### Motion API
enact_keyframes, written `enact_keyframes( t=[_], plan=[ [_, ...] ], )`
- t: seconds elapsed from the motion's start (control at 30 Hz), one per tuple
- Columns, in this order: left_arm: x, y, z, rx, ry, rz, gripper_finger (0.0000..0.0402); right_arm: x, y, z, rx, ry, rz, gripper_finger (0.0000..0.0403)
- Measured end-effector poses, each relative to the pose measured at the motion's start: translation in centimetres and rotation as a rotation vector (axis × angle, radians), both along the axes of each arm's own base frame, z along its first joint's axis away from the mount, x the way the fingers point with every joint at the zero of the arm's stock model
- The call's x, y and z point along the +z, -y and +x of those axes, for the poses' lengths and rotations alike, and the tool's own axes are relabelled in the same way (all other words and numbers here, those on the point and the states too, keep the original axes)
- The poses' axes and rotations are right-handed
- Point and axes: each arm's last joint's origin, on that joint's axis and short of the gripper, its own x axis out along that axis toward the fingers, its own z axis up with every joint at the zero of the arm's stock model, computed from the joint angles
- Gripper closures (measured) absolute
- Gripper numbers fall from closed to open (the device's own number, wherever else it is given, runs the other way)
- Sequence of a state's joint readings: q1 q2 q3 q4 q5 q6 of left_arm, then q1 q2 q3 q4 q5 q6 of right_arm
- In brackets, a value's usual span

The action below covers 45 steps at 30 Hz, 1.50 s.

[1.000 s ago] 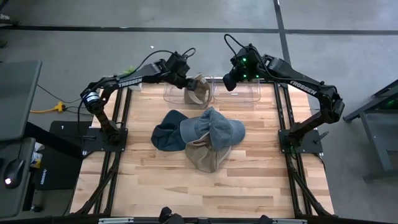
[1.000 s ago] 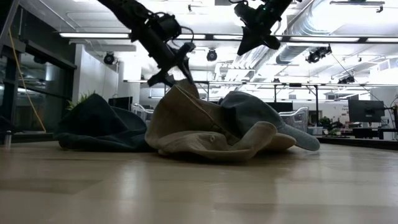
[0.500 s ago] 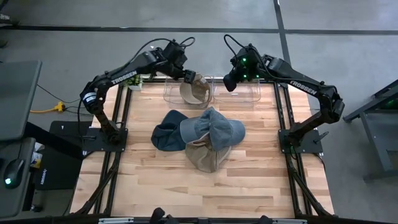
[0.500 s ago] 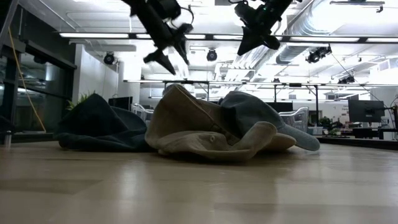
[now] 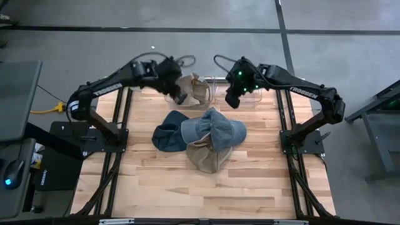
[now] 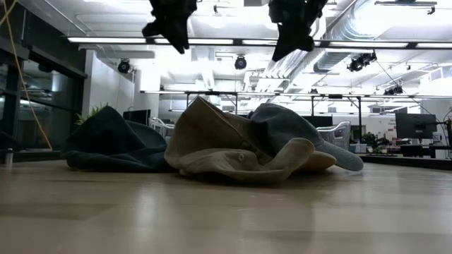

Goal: Pick & Place hat
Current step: Put the brown cap into the left transparent bin

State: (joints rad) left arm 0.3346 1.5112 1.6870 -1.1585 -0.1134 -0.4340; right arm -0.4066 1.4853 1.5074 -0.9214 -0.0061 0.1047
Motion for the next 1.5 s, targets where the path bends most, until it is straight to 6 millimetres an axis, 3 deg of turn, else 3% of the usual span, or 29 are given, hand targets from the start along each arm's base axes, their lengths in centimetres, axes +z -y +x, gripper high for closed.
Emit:
enact_keyframes(
  t=[0.1, 0.27, 0.43, 0.6, 0.77, 0.93, 1.3, 1.5],
  plan=[
    [-1.0, 2.4, 0.4, -0.023, -0.020, -0.009, 0.0394, -0.1, -1.4, 0.4, 0.042, -0.031, -0.009, 0.0403],
    [-4.5, 6.1, 1.2, -0.026, -0.098, -0.066, 0.0396, -0.3, -3.8, 0.8, 0.096, -0.077, -0.038, 0.0403],
    [-8.0, 9.4, 2.5, -0.030, -0.023, -0.131, 0.0399, -0.7, -5.6, 0.6, 0.111, -0.169, -0.078, 0.0403],
    [-10.9, 10.5, 2.7, 0.007, 0.002, -0.155, 0.0400, -0.9, -6.8, 0.5, 0.116, -0.215, -0.096, 0.0403],
    [-12.1, 10.8, 3.3, -0.136, 0.052, -0.186, 0.0391, -0.9, -7.6, 0.7, 0.145, -0.204, -0.097, 0.0403],
    [-12.3, 11.4, 3.7, -0.331, 0.063, -0.102, 0.0336, -0.9, -7.9, 0.7, 0.161, -0.202, -0.093, 0.0403],
    [-13.7, 15.2, 5.1, -0.758, 0.021, 0.181, 0.0112, -0.8, -8.2, 1.0, 0.193, -0.175, -0.066, 0.0403],
    [-15.1, 16.1, 5.2, -0.751, -0.082, 0.282, 0.0088, -0.8, -8.2, 1.0, 0.197, -0.172, -0.058, 0.0403]
  ],
)
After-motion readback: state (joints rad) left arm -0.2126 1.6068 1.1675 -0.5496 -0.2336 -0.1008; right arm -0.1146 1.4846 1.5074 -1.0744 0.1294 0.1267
